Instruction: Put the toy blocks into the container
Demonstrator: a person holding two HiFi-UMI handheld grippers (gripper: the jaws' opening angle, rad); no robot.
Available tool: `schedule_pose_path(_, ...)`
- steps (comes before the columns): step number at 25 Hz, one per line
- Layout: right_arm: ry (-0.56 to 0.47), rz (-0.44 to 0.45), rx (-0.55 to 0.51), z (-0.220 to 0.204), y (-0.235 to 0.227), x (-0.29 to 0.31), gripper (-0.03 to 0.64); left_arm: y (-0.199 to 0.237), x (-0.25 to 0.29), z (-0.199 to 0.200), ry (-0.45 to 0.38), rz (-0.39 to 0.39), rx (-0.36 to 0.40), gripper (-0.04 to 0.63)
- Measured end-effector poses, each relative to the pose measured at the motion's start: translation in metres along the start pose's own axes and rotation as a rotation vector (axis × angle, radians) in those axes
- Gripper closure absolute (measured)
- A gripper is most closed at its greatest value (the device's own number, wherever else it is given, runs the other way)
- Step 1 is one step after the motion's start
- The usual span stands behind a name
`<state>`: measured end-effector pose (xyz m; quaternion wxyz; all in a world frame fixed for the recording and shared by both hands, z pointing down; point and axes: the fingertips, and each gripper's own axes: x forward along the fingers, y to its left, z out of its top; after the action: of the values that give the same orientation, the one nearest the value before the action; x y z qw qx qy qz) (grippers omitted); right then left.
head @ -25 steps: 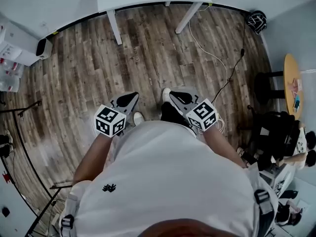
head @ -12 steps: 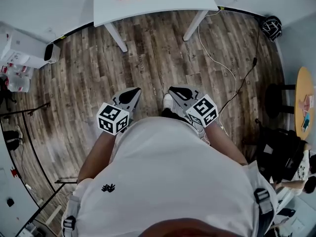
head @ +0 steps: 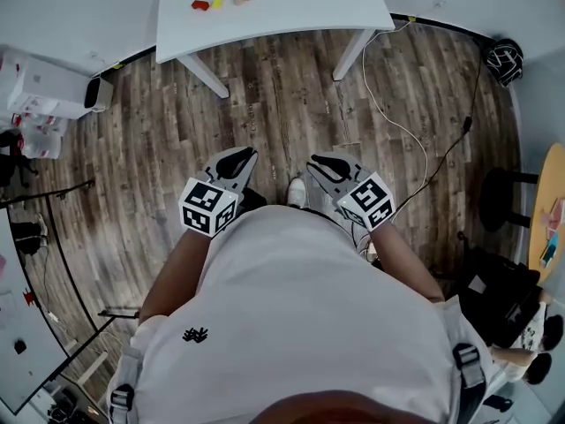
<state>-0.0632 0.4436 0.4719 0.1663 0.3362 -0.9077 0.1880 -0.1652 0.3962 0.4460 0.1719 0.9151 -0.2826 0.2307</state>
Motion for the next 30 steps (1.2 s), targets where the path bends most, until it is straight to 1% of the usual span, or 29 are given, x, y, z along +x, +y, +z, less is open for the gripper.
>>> schedule_pose_path(4, 0.002, 0.005, 0.022, 0.006, -0.027, 0.006, 0.563, 0.015, 0.018, 0.011, 0.01, 0.009, -0.019, 0.551)
schedule_pose_path(10, 0.006, -0.039, 0.046, 0.025, -0.076, 0.034, 0.568, 0.069, 0.056, 0.03, -0.006, -0.003, -0.044, 0.551)
schedule_pose_path(15, 0.025, -0.115, 0.073, 0.053, -0.12, 0.049, 0.571, 0.12, 0.098, 0.057, -0.006, -0.056, -0.032, 0.551)
schedule_pose_path(17, 0.021, -0.142, 0.101, 0.066, -0.138, 0.056, 0.572, 0.138, 0.114, 0.068, 0.006, -0.084, -0.035, 0.551)
schedule_pose_path(19, 0.025, -0.159, 0.123, 0.077, -0.151, 0.066, 0.574, 0.155, 0.125, 0.078, 0.021, -0.101, -0.016, 0.55)
schedule_pose_path(22, 0.032, -0.181, 0.123, 0.101, -0.176, 0.09, 0.573, 0.191, 0.143, 0.094, 0.036, -0.112, 0.024, 0.537)
schedule_pose_path(26, 0.043, -0.185, 0.106, 0.128, -0.197, 0.123, 0.574, 0.238, 0.166, 0.1, 0.09, -0.103, 0.046, 0.521)
schedule_pose_path(30, 0.052, -0.186, 0.104, 0.146, -0.215, 0.147, 0.573, 0.281, 0.191, 0.109, 0.108, -0.078, 0.083, 0.501)
